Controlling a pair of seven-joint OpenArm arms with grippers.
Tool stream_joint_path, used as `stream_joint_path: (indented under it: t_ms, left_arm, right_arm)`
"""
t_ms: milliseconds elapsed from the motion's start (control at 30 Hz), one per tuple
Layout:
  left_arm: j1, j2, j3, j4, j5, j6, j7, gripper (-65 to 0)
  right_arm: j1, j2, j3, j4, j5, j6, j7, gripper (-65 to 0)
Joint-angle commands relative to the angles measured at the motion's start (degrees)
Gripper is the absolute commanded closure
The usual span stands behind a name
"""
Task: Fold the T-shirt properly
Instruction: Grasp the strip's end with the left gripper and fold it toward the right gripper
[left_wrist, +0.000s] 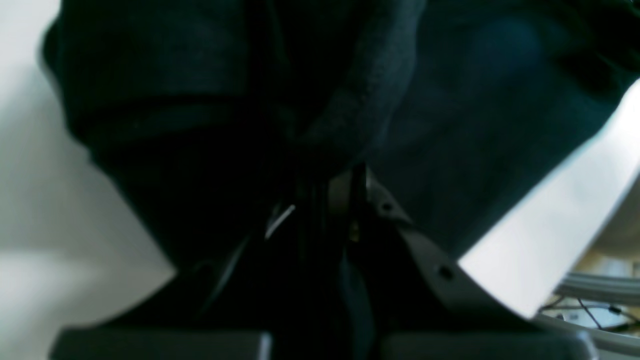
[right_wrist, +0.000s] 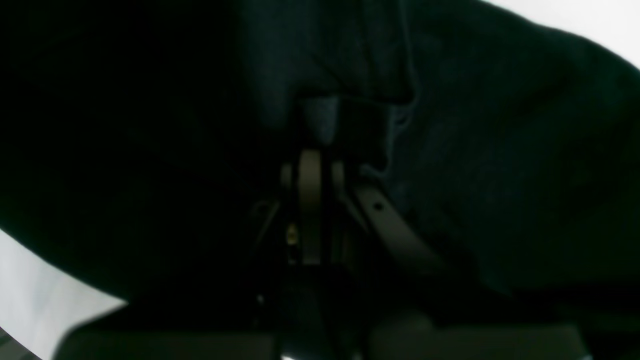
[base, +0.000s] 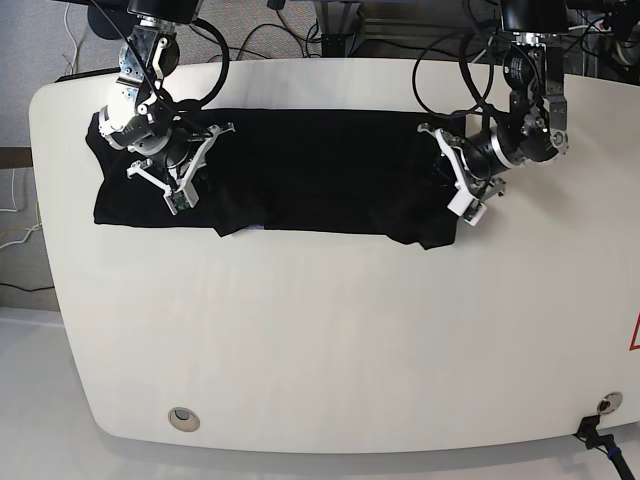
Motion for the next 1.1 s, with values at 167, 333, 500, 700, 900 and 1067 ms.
stream_joint_path:
  t_ms: [167, 333, 500, 700, 900, 1067]
  left_arm:
    - [0.54, 2.78, 8.92, 4.30, -1.16, -0.49, -0.95, 0.0]
    - [-0.43, 5.51, 8.92, 4.13, -1.16, -0.49, -0.95, 0.0]
    - [-1.13, 9.03, 9.00, 3.95, -1.07, -0.49, -0.95, 0.0]
    - [-1.22, 10.96, 12.61, 3.86, -1.07, -0.49, -0.95, 0.0]
    - [-1.22, 11.40, 13.84, 4.04, -1.34, -0.49, -0.95, -21.8]
    - [-2.10, 14.74, 15.86, 4.39, -1.69, -0.49, -0.95, -31.4]
  right_arm:
    - [0.07, 0.32, 0.08, -0.49, 0.74, 0.10, 0.68, 0.0]
    - [-0.01, 0.32, 0.08, -0.40, 0.74, 0.10, 0.68, 0.0]
    - [-0.01, 0.32, 0.08, -0.40, 0.74, 0.10, 0.68, 0.0]
    - [-0.01, 0.32, 0.08, -0.31, 0.65, 0.10, 0.68, 0.0]
    - [-0.10, 0.32, 0.08, -0.23, 0.74, 0.10, 0.68, 0.0]
    - [-0.10, 0.32, 0.08, -0.23, 0.74, 0.10, 0.68, 0.0]
